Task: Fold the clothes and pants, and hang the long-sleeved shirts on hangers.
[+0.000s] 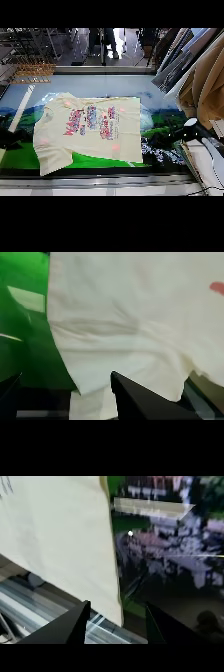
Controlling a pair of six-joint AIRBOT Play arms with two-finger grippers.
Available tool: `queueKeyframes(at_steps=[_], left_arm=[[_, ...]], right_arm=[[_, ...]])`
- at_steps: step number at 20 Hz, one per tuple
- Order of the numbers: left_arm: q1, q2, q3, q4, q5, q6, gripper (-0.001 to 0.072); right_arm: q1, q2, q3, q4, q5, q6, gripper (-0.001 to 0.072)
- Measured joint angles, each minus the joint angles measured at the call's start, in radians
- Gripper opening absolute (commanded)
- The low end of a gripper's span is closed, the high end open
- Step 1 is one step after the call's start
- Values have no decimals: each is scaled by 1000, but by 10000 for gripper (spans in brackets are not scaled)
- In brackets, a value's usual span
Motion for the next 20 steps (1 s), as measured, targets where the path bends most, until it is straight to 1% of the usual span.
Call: queueKeyframes(at_steps=[2,4,6,8,11,12,13,14,15,19,20], left_arm=[[38,41,-107,-74,40,73,609],[51,61,-174,-124,82,130,607],[46,72,-210,-154,128,169,602],[32,76,-229,-171,172,191,601],[16,67,-241,-182,228,183,601],[14,62,-243,-185,243,177,600],[12,55,-245,-185,260,172,597],[10,46,-246,-185,271,166,597],[8,35,-246,-185,279,159,574],[4,3,-246,-142,291,128,574],[3,-2,-245,-134,291,123,529]], right_arm=[[10,36,-117,16,-35,-52,439],[21,54,-188,35,-65,-97,439],[37,63,-227,52,-97,-130,438],[65,68,-246,77,-120,-153,438],[112,68,-259,112,-165,-169,431],[126,65,-261,122,-178,-170,379],[142,62,-263,128,-193,-174,352],[159,58,-265,136,-205,-177,353],[176,56,-266,142,-215,-178,353],[225,52,-267,154,-239,-180,352],[231,51,-268,157,-242,-180,344]])
